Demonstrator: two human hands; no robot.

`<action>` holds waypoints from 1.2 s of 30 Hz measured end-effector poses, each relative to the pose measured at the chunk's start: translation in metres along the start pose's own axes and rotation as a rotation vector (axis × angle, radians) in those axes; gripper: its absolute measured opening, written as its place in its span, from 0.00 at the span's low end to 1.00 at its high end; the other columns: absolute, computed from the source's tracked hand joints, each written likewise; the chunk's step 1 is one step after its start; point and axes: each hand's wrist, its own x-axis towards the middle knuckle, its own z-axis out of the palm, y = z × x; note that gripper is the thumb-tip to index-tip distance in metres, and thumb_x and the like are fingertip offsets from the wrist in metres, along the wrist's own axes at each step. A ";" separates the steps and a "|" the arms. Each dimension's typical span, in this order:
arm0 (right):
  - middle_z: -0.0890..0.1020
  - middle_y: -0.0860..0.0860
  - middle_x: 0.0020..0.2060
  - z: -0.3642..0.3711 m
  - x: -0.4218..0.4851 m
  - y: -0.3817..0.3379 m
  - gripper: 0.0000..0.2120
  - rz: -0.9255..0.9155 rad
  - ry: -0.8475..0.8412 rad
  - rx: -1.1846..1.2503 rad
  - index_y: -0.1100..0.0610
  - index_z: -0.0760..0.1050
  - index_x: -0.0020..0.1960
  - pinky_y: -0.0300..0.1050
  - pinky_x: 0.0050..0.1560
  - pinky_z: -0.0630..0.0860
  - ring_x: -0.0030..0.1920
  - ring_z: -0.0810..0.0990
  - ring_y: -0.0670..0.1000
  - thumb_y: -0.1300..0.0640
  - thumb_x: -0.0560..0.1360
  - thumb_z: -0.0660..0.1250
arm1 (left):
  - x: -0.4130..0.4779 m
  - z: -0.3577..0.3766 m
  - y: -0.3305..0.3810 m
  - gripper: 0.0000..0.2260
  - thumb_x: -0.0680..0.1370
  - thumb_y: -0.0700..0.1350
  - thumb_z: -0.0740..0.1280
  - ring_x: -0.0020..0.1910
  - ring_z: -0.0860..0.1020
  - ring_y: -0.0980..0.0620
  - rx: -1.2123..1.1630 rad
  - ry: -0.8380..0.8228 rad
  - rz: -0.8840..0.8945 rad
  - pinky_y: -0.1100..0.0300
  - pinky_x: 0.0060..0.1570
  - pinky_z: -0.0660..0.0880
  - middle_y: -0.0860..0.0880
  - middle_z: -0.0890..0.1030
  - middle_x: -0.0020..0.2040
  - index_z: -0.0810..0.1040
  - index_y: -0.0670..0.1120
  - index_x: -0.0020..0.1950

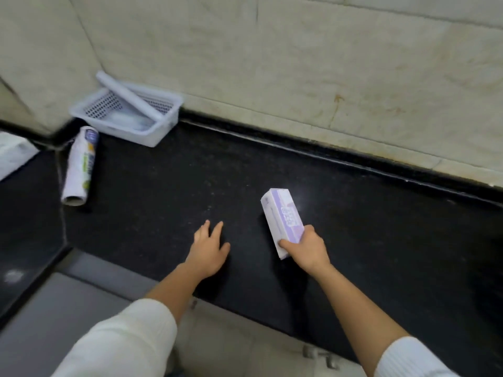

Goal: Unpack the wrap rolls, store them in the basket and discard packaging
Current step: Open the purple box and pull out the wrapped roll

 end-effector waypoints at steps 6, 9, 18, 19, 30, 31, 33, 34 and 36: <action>0.77 0.51 0.48 0.122 -0.004 -0.121 0.24 -0.048 -0.053 0.018 0.56 0.67 0.50 0.45 0.36 0.73 0.45 0.78 0.53 0.44 0.65 0.72 | 0.019 -0.101 -0.129 0.27 0.81 0.51 0.59 0.76 0.49 0.41 -0.018 0.079 -0.062 0.47 0.72 0.56 0.41 0.52 0.78 0.55 0.47 0.77; 0.77 0.52 0.50 0.183 -0.006 -0.177 0.24 -0.054 -0.086 0.033 0.57 0.67 0.51 0.46 0.37 0.74 0.46 0.78 0.54 0.43 0.65 0.72 | 0.025 -0.140 -0.183 0.26 0.81 0.50 0.59 0.76 0.51 0.42 -0.002 0.079 -0.057 0.50 0.73 0.56 0.41 0.55 0.78 0.56 0.47 0.77; 0.78 0.48 0.48 0.267 0.003 -0.287 0.26 -0.090 -0.170 0.104 0.54 0.69 0.51 0.41 0.37 0.73 0.45 0.78 0.47 0.40 0.62 0.74 | 0.069 -0.214 -0.238 0.17 0.81 0.46 0.58 0.68 0.70 0.49 -0.392 0.162 -0.065 0.58 0.66 0.64 0.48 0.74 0.68 0.72 0.45 0.69; 0.78 0.47 0.48 0.269 0.007 -0.294 0.26 -0.094 -0.182 0.131 0.53 0.70 0.51 0.41 0.38 0.74 0.45 0.78 0.46 0.40 0.62 0.74 | 0.075 -0.220 -0.236 0.15 0.81 0.46 0.58 0.66 0.72 0.49 -0.503 0.144 -0.092 0.58 0.65 0.64 0.48 0.76 0.64 0.75 0.46 0.66; 0.83 0.44 0.56 0.260 0.053 -0.368 0.23 -0.355 -0.595 0.335 0.46 0.77 0.62 0.39 0.55 0.76 0.57 0.80 0.44 0.54 0.69 0.74 | 0.108 -0.281 -0.223 0.18 0.72 0.60 0.69 0.53 0.82 0.54 -1.121 0.005 -0.085 0.52 0.45 0.81 0.58 0.83 0.55 0.72 0.67 0.61; 0.82 0.44 0.58 0.258 0.056 -0.374 0.21 -0.377 -0.633 0.293 0.43 0.77 0.62 0.41 0.60 0.73 0.60 0.78 0.44 0.54 0.70 0.73 | 0.110 -0.285 -0.224 0.22 0.71 0.58 0.72 0.53 0.82 0.54 -1.127 0.023 -0.066 0.52 0.44 0.81 0.57 0.82 0.56 0.71 0.66 0.63; 0.80 0.42 0.61 0.253 0.064 -0.384 0.19 -0.426 -0.687 0.194 0.39 0.79 0.59 0.41 0.63 0.68 0.63 0.74 0.40 0.55 0.71 0.70 | 0.114 -0.293 -0.227 0.27 0.69 0.52 0.75 0.54 0.82 0.51 -1.121 0.089 -0.049 0.48 0.46 0.82 0.54 0.82 0.58 0.70 0.62 0.66; 0.79 0.41 0.61 0.250 0.069 -0.389 0.19 -0.446 -0.693 0.162 0.39 0.80 0.57 0.39 0.62 0.66 0.63 0.72 0.38 0.56 0.71 0.70 | 0.116 -0.297 -0.229 0.28 0.69 0.50 0.76 0.55 0.81 0.51 -1.099 0.127 -0.039 0.46 0.50 0.81 0.53 0.82 0.58 0.70 0.61 0.66; 0.78 0.44 0.62 0.245 0.080 -0.400 0.20 -0.444 -0.624 0.162 0.42 0.79 0.60 0.41 0.63 0.68 0.64 0.72 0.41 0.59 0.71 0.69 | 0.119 -0.306 -0.235 0.29 0.68 0.49 0.76 0.57 0.80 0.53 -1.014 0.185 0.009 0.47 0.56 0.79 0.55 0.81 0.59 0.71 0.59 0.66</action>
